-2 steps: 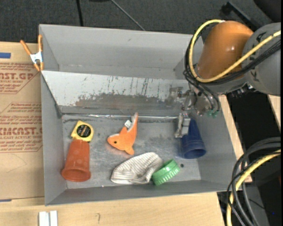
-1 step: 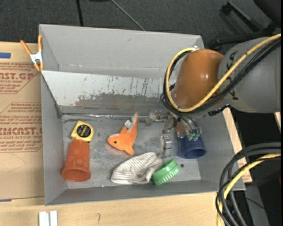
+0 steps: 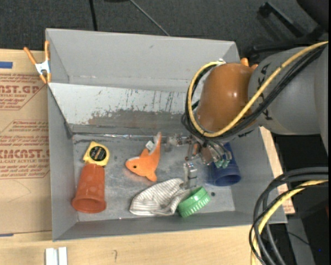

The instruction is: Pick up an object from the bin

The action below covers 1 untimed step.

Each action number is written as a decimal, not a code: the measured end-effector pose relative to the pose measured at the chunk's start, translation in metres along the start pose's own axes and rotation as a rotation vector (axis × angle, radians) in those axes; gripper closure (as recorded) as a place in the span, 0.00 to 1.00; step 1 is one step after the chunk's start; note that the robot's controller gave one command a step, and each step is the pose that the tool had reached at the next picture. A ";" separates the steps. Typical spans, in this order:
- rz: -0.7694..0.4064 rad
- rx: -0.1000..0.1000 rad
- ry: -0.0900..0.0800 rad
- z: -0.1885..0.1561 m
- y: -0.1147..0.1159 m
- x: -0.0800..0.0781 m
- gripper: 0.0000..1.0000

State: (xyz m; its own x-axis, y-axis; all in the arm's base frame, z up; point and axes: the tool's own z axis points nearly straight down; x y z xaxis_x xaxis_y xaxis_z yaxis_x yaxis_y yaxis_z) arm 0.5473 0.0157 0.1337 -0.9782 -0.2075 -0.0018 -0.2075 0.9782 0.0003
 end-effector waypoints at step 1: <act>-0.082 0.000 0.001 -0.004 0.015 0.023 0.00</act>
Offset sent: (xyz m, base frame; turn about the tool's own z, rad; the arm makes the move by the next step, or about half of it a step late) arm -0.0529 0.0214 -0.0637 -0.3080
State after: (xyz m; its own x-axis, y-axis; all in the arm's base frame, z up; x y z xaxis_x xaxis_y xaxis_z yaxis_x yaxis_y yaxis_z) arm 0.5220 0.0261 0.1372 -0.9580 -0.2866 -0.0006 -0.2866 0.9580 0.0004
